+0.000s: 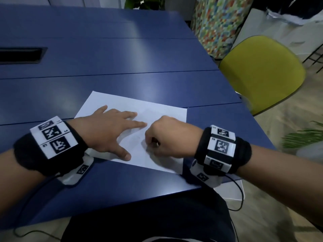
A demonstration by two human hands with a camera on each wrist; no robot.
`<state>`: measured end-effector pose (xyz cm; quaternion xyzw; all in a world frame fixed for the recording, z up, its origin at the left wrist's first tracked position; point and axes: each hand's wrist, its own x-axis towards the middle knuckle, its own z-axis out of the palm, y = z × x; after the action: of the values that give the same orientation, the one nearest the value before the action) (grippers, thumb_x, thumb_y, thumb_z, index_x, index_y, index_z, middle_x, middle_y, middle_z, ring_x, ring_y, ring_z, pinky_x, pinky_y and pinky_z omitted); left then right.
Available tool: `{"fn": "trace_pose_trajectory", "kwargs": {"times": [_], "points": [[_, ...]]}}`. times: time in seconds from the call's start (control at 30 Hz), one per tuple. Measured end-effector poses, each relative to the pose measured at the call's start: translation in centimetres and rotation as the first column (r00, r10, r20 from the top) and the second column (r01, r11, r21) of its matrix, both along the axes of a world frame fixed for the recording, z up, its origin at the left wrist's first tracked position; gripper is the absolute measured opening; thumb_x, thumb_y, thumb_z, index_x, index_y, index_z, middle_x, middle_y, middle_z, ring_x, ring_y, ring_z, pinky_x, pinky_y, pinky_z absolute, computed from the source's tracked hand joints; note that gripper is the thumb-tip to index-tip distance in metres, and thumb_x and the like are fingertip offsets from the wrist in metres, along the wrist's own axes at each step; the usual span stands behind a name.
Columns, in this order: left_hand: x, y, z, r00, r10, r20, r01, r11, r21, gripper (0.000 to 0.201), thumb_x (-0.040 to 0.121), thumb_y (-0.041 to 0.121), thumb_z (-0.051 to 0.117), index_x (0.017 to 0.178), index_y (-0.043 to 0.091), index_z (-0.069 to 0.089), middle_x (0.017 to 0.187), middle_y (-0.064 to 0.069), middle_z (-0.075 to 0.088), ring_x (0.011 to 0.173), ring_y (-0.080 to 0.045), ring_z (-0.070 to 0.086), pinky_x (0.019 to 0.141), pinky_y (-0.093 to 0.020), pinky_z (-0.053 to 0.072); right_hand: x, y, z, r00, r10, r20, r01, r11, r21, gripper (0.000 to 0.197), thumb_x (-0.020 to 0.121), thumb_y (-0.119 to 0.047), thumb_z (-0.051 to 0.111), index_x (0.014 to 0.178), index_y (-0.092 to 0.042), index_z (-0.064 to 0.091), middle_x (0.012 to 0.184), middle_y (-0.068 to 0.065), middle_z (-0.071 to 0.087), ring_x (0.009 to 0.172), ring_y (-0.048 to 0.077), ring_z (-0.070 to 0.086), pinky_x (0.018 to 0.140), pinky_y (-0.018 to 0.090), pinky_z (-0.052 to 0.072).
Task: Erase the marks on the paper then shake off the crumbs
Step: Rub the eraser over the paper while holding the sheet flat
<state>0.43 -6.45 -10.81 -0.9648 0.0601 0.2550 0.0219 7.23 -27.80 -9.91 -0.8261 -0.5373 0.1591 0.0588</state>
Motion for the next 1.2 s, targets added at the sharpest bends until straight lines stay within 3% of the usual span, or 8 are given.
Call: {"fn": "trace_pose_trajectory", "kwargs": {"times": [0.1, 0.23, 0.37, 0.5, 0.67, 0.87, 0.97, 1.2], "points": [[0.2, 0.2, -0.3, 1.000, -0.007, 0.002, 0.007, 1.000, -0.003, 0.112, 0.069, 0.093, 0.061, 0.156, 0.064, -0.005, 0.175, 0.012, -0.004, 0.159, -0.026, 0.013, 0.128, -0.058, 0.004, 0.7, 0.3, -0.5, 0.999, -0.045, 0.005, 0.044, 0.998, 0.050, 0.023, 0.084, -0.026, 0.069, 0.067, -0.030, 0.054, 0.068, -0.009, 0.058, 0.066, 0.016, 0.055, 0.067, 0.036, 0.056], [0.3, 0.6, -0.8, 1.000, -0.018, 0.014, 0.018, 1.000, -0.001, 0.114, 0.065, 0.098, 0.057, 0.155, 0.066, -0.005, 0.175, 0.011, -0.001, 0.157, -0.028, 0.017, 0.127, -0.059, 0.008, -0.5, 0.4, -0.5, 0.994, 0.094, -0.054, -0.092, 0.995, 0.027, 0.018, 0.089, -0.031, 0.067, 0.073, -0.026, 0.062, 0.066, -0.008, 0.059, 0.060, 0.005, 0.049, 0.062, 0.031, 0.047], [0.5, 0.6, -0.8, 1.000, -0.029, 0.011, 0.029, 0.999, 0.016, 0.115, 0.066, 0.096, 0.058, 0.157, 0.063, -0.002, 0.175, 0.010, 0.000, 0.156, -0.030, 0.019, 0.127, -0.058, 0.011, 1.4, 0.7, -0.5, 0.999, 0.014, 0.035, -0.017, 0.996, 0.085, 0.011, 0.087, -0.028, 0.066, 0.082, -0.022, 0.074, 0.070, -0.006, 0.069, 0.062, 0.012, 0.055, 0.067, 0.031, 0.050], [0.4, 0.6, -0.8, 1.000, -0.025, 0.015, 0.025, 1.000, 0.006, 0.114, 0.064, 0.096, 0.058, 0.156, 0.065, -0.002, 0.175, 0.009, 0.001, 0.156, -0.030, 0.020, 0.127, -0.055, 0.012, 0.1, -0.1, -0.9, 0.992, 0.115, -0.046, -0.114, 0.993, 0.031, 0.017, 0.088, -0.035, 0.067, 0.076, -0.024, 0.066, 0.069, -0.007, 0.065, 0.062, 0.008, 0.055, 0.061, 0.027, 0.046], [0.5, 0.4, -0.6, 0.999, -0.040, 0.014, 0.040, 0.999, 0.022, 0.114, 0.064, 0.097, 0.057, 0.156, 0.064, -0.003, 0.175, 0.009, 0.002, 0.154, -0.032, 0.023, 0.126, -0.055, 0.016, 2.3, -0.8, -0.2, 1.000, 0.016, 0.022, -0.017, 0.999, 0.046, 0.012, 0.089, -0.032, 0.070, 0.088, -0.023, 0.077, 0.077, -0.009, 0.072, 0.069, 0.011, 0.063, 0.071, 0.028, 0.051], [0.4, 0.3, -0.5, 0.999, -0.034, 0.011, 0.034, 0.999, 0.015, 0.113, 0.065, 0.095, 0.059, 0.156, 0.065, -0.001, 0.174, 0.009, 0.003, 0.153, -0.032, 0.024, 0.125, -0.055, 0.017, 0.5, -1.2, -0.6, 0.996, 0.090, -0.015, -0.090, 0.996, -0.008, 0.014, 0.087, -0.035, 0.068, 0.089, -0.024, 0.076, 0.078, -0.008, 0.072, 0.070, 0.010, 0.061, 0.068, 0.029, 0.051], [0.5, 0.4, -0.6, 0.999, -0.034, 0.006, 0.034, 0.999, 0.011, 0.114, 0.062, 0.098, 0.056, 0.156, 0.066, -0.002, 0.174, 0.010, 0.003, 0.153, -0.032, 0.024, 0.125, -0.055, 0.019, 2.0, -1.2, -0.3, 1.000, 0.012, 0.027, -0.013, 0.999, 0.044, 0.012, 0.087, -0.029, 0.068, 0.090, -0.024, 0.078, 0.079, -0.008, 0.072, 0.070, 0.009, 0.062, 0.065, 0.021, 0.048], [0.5, 0.6, -0.8, 1.000, -0.022, 0.013, 0.022, 1.000, -0.001, 0.115, 0.062, 0.098, 0.058, 0.155, 0.067, -0.001, 0.174, 0.011, 0.003, 0.154, -0.032, 0.023, 0.125, -0.055, 0.019, 1.1, -1.3, -0.2, 0.998, 0.067, 0.014, -0.067, 0.998, -0.004, 0.013, 0.083, -0.031, 0.065, 0.088, -0.024, 0.076, 0.077, -0.007, 0.071, 0.068, 0.009, 0.059, 0.070, 0.035, 0.055]]}}
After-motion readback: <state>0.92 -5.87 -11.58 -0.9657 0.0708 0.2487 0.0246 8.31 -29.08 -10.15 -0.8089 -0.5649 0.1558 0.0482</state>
